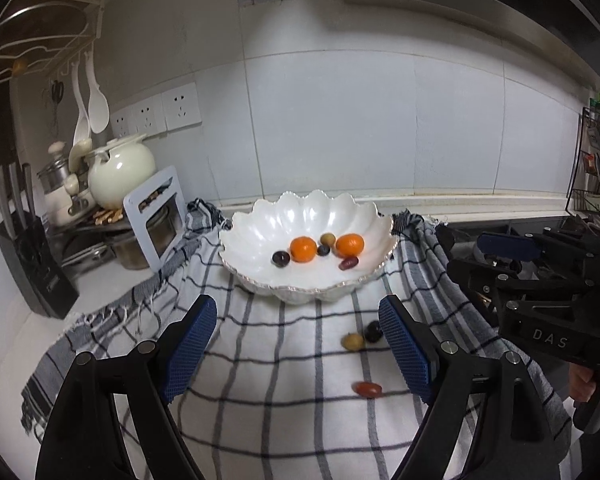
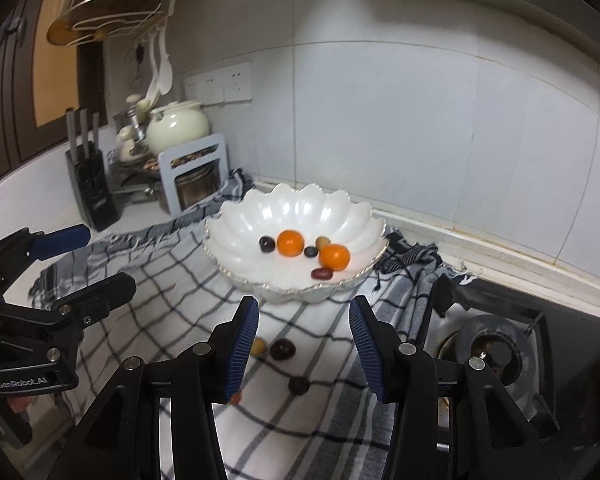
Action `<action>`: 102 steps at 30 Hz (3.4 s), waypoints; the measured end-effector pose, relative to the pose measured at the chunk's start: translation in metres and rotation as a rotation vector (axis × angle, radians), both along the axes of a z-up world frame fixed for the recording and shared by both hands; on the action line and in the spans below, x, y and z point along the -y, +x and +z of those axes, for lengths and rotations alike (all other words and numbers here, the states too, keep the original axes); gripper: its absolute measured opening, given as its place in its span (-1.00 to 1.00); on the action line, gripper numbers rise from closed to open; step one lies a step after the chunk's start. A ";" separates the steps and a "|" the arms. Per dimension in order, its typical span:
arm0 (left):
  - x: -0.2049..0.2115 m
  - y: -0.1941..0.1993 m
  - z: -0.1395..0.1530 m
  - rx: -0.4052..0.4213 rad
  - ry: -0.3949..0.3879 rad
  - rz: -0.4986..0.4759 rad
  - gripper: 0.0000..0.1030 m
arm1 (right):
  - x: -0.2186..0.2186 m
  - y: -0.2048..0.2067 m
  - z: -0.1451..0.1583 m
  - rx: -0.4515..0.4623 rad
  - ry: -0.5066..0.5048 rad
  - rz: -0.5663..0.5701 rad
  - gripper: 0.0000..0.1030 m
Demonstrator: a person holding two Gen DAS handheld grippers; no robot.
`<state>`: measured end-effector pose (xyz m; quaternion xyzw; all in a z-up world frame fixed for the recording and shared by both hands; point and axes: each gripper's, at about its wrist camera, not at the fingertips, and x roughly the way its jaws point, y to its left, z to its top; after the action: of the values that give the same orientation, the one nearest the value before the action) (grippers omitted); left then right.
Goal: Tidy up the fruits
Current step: 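Withdraw both tools from the bowl toward the remaining fruits on the cloth, then grasp a red date with the left tool while the right tool grasps a dark berry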
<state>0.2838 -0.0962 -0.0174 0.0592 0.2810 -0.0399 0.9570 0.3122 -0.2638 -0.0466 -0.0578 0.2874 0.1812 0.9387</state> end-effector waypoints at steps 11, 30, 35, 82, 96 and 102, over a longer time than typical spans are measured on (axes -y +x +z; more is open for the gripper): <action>0.009 -0.019 -0.026 -0.032 0.008 0.003 0.43 | -0.005 -0.008 -0.029 -0.064 -0.052 0.103 -0.05; 0.025 0.000 -0.088 -0.194 -0.030 -0.065 0.15 | -0.016 0.012 -0.077 -0.171 -0.137 0.157 -0.13; 0.030 0.008 -0.102 -0.232 -0.021 -0.086 0.08 | -0.019 0.020 -0.086 -0.181 -0.160 0.168 -0.14; 0.043 0.044 -0.139 -0.335 -0.101 -0.145 -0.51 | -0.018 0.051 -0.125 -0.310 -0.144 0.181 -0.53; 0.036 0.031 -0.117 -0.295 -0.120 -0.131 -0.51 | -0.015 0.034 -0.103 -0.268 -0.110 0.148 -0.53; 0.028 0.025 -0.103 -0.261 -0.123 -0.125 -0.51 | -0.018 0.024 -0.090 -0.242 -0.097 0.128 -0.53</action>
<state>0.3087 -0.1241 -0.1200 0.0121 0.3960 -0.1239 0.9098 0.3358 -0.2459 -0.1368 -0.0992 0.4028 0.2324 0.8797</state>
